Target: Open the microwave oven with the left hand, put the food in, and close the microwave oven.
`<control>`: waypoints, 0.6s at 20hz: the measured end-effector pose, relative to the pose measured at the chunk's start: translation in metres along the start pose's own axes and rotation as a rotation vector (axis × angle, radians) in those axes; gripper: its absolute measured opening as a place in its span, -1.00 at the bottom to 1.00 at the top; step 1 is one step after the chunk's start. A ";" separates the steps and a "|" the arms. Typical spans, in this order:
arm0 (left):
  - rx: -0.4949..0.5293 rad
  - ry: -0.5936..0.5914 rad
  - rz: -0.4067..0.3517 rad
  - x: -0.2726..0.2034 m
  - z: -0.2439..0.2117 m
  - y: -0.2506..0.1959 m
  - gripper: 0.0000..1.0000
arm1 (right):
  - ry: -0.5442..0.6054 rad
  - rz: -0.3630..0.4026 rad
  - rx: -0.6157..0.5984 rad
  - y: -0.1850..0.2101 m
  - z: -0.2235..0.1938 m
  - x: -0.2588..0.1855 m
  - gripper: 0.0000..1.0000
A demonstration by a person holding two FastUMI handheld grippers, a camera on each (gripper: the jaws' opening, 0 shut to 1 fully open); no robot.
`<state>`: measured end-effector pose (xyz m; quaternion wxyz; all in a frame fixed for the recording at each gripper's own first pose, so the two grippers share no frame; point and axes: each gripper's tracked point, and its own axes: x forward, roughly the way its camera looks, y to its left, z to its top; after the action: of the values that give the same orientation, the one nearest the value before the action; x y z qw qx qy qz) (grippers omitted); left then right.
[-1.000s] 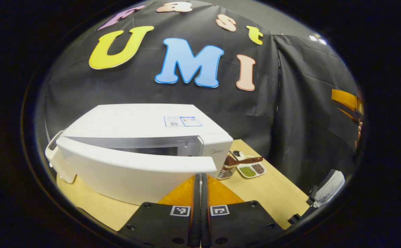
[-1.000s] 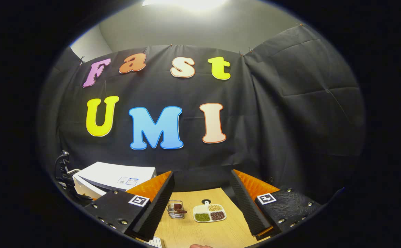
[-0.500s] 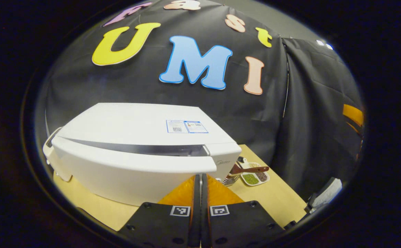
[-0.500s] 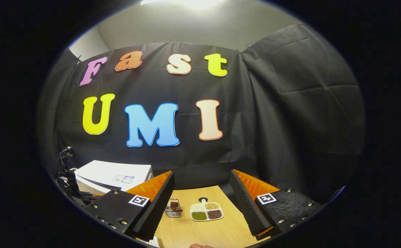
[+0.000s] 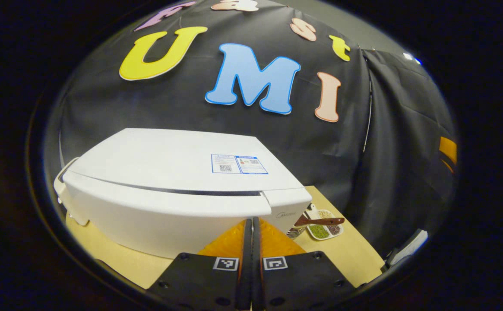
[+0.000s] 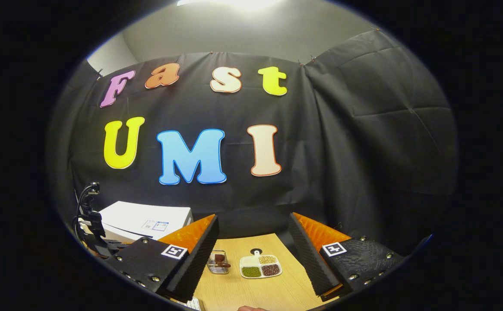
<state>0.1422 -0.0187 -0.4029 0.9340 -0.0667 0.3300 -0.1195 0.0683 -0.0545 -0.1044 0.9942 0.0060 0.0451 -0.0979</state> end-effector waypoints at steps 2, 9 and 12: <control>-0.005 -0.004 -0.003 0.001 0.000 0.000 -0.87 | 0.002 0.000 0.002 0.000 0.001 0.000 0.96; -0.046 0.016 0.040 0.008 -0.002 0.011 -0.87 | 0.007 0.012 -0.005 0.006 0.000 0.001 0.95; -0.060 0.012 0.024 0.007 -0.001 0.017 -0.86 | 0.005 0.008 -0.004 0.005 0.000 0.001 0.96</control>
<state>0.1501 -0.0043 -0.4109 0.9310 -0.0900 0.3396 -0.0985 0.0704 -0.0497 -0.1042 0.9944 0.0044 0.0476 -0.0939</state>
